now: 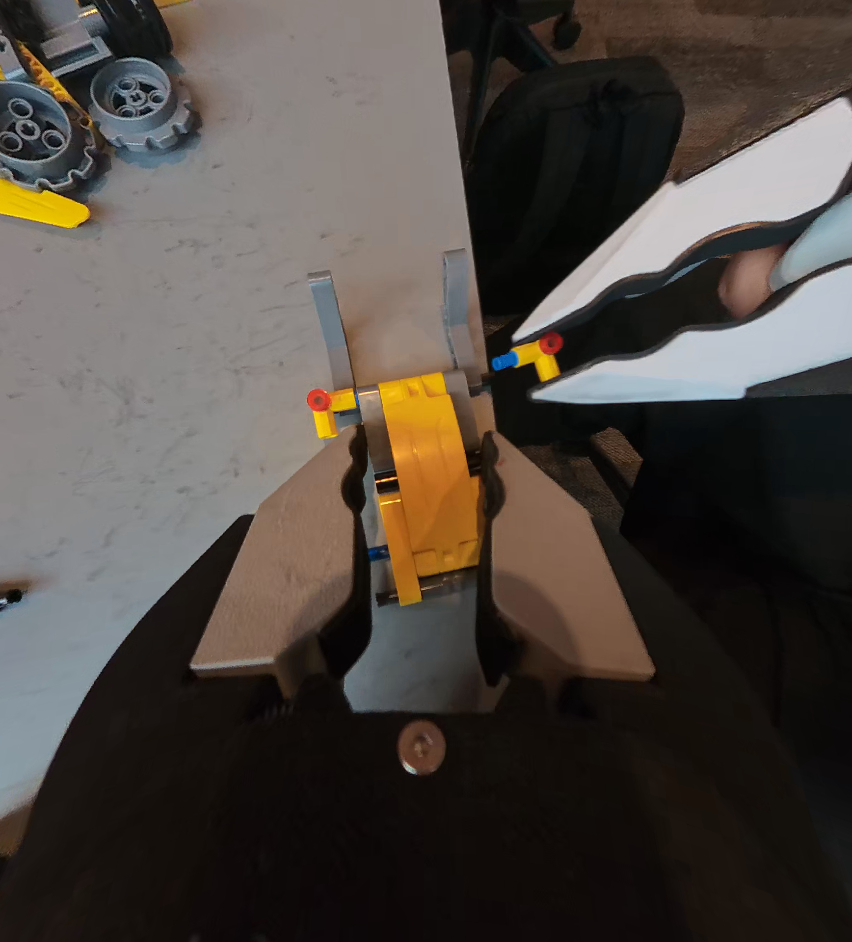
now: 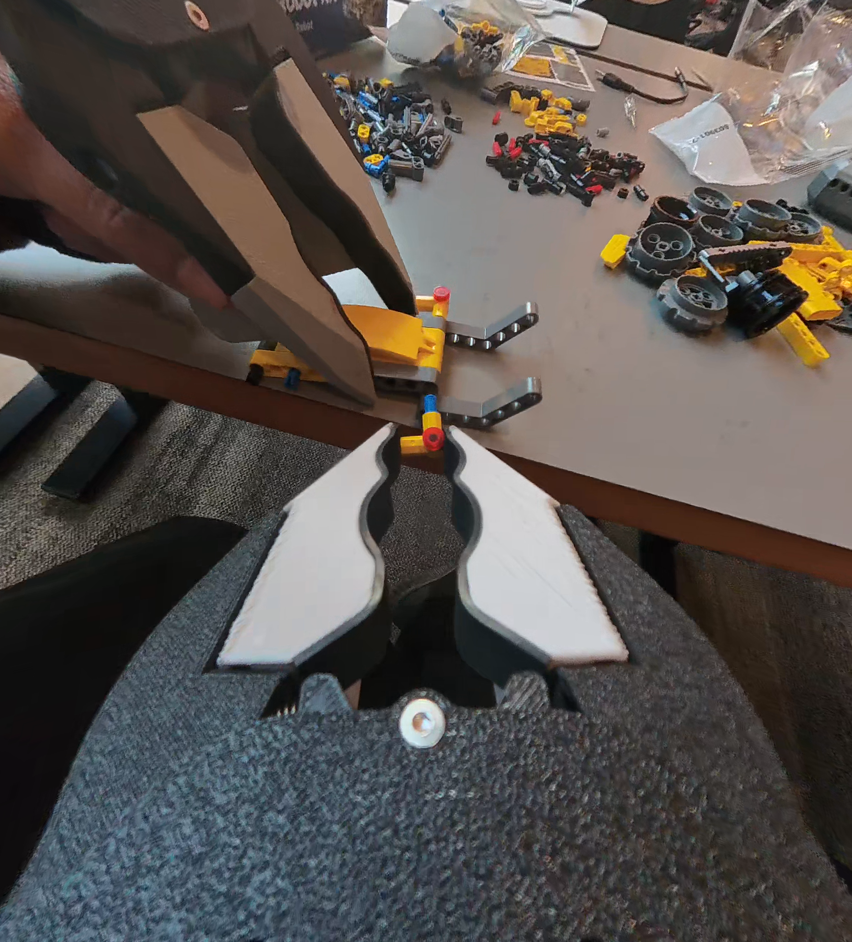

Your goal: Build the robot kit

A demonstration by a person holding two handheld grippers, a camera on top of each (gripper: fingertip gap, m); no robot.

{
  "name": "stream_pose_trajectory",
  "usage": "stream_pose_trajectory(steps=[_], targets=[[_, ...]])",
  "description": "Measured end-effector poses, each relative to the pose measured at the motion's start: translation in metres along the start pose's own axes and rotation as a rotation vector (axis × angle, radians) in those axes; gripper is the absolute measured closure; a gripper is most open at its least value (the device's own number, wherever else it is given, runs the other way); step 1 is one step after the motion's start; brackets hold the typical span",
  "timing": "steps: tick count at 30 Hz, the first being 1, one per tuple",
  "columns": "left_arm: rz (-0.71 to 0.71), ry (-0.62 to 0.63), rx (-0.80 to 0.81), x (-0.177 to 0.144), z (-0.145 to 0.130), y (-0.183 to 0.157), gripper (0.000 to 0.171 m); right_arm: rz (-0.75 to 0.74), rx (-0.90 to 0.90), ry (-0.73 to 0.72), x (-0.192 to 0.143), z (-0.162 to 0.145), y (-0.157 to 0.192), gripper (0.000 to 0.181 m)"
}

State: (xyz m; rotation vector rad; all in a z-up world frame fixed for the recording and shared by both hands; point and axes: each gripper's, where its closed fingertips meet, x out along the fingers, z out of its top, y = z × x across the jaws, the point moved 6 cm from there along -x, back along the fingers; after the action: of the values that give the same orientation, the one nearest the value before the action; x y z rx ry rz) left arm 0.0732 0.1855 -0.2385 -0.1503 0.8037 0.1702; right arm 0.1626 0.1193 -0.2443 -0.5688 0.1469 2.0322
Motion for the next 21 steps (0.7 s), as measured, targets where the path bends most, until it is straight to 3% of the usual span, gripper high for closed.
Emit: stream_pose_trajectory(steps=[21], targets=[[-0.002, -0.038, 0.044, 0.002, -0.001, -0.015, 0.128, -0.028, 0.007, 0.027, -0.001, -0.005, 0.005, 0.166]])
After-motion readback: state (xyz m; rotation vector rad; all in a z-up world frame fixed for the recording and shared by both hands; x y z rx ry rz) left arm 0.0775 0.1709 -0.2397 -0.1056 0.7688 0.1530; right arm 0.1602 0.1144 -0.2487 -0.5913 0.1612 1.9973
